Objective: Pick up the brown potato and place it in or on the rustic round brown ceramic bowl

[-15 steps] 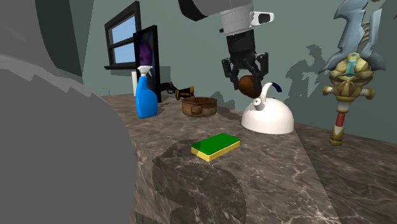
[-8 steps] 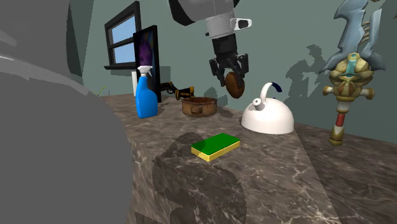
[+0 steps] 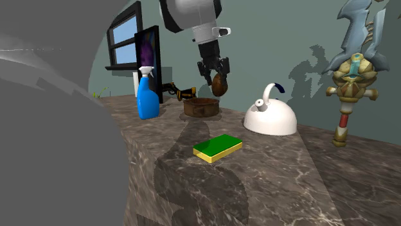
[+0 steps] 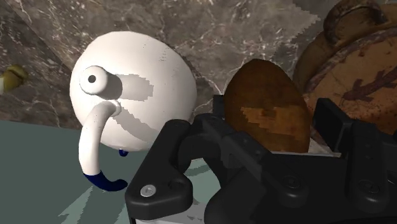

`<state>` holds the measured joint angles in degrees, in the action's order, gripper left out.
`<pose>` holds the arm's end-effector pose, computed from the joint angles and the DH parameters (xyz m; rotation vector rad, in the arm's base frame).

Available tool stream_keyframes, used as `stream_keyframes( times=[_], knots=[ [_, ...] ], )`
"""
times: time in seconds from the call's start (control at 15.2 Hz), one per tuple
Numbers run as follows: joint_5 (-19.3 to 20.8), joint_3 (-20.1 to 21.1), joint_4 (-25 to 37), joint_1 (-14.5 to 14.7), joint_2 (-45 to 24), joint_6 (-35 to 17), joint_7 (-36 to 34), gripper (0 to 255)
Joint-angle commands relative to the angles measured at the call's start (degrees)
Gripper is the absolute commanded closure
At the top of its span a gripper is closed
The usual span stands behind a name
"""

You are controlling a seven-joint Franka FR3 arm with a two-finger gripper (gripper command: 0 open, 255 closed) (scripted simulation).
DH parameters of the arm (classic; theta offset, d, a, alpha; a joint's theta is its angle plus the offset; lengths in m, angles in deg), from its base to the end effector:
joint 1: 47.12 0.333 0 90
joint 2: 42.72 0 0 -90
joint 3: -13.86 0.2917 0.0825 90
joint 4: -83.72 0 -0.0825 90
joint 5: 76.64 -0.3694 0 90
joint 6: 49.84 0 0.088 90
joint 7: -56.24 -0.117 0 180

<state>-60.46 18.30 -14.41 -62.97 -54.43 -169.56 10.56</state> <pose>0.6068 -0.1419 0.4562 2.6615 -1.2532 0.3494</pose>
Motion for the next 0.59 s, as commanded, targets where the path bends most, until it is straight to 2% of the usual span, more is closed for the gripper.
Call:
stream_keyframes(
  times=[0.0,0.33,0.53],
  knots=[
    [0.48,0.47,6.02,1.09,-4.16,2.21,-1.14,255],
    [1.6,1.11,23.84,4.44,-16.09,8.88,-3.17,255],
    [2.09,1.07,39.0,6.92,-25.53,14.87,-3.38,255]
  ],
)
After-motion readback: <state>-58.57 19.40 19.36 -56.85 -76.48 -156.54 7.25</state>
